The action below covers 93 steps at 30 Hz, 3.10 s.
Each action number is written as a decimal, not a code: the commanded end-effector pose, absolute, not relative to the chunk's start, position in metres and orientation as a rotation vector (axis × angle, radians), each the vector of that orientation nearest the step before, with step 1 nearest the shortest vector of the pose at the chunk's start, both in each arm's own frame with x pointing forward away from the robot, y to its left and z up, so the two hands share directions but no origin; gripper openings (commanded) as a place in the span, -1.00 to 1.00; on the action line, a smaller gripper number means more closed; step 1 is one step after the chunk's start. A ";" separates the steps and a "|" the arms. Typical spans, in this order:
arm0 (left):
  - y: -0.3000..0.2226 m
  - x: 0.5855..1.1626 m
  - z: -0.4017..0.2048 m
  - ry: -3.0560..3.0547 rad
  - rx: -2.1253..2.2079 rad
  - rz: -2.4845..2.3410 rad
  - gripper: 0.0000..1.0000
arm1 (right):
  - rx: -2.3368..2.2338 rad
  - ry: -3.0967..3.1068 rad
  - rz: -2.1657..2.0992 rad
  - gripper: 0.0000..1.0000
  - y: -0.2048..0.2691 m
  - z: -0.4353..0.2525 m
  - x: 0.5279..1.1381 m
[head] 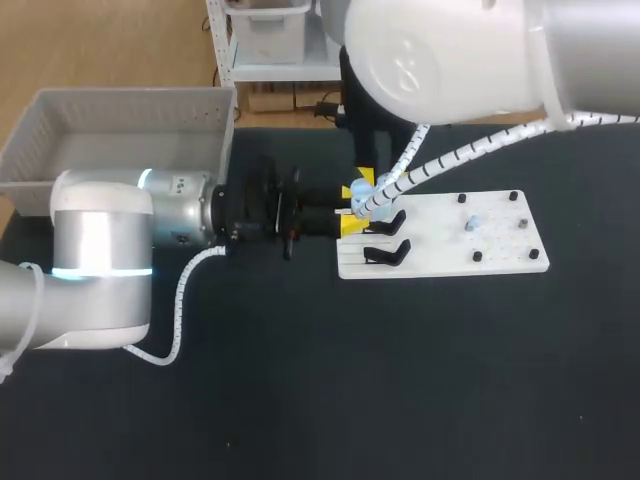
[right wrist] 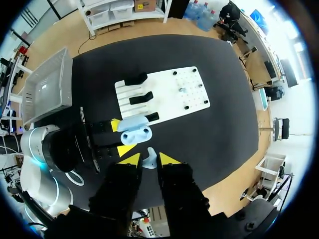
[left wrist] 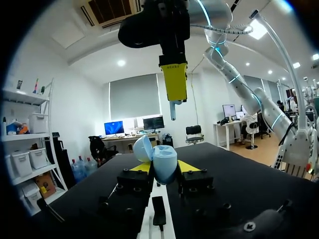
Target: Pick up each earbud case from the left stands, insert the matching earbuds, close the lid, and place the case in the box.
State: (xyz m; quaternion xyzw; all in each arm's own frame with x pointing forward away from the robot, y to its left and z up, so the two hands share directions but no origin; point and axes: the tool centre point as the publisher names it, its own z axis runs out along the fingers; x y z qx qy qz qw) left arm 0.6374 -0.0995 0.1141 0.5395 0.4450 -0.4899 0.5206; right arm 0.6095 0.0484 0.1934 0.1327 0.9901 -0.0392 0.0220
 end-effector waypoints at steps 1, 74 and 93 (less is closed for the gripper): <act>-0.100 0.637 0.113 1.064 1.285 -1.173 -1.00 | 0.413 3.065 -0.120 -1.00 0.048 0.193 0.609; -0.100 0.637 0.113 1.064 1.285 -1.173 -1.00 | 1.027 2.890 -0.145 -1.00 0.051 0.157 0.633; -0.100 0.637 0.113 1.064 1.285 -1.173 -1.00 | 1.038 2.888 -0.108 0.94 0.054 0.156 0.632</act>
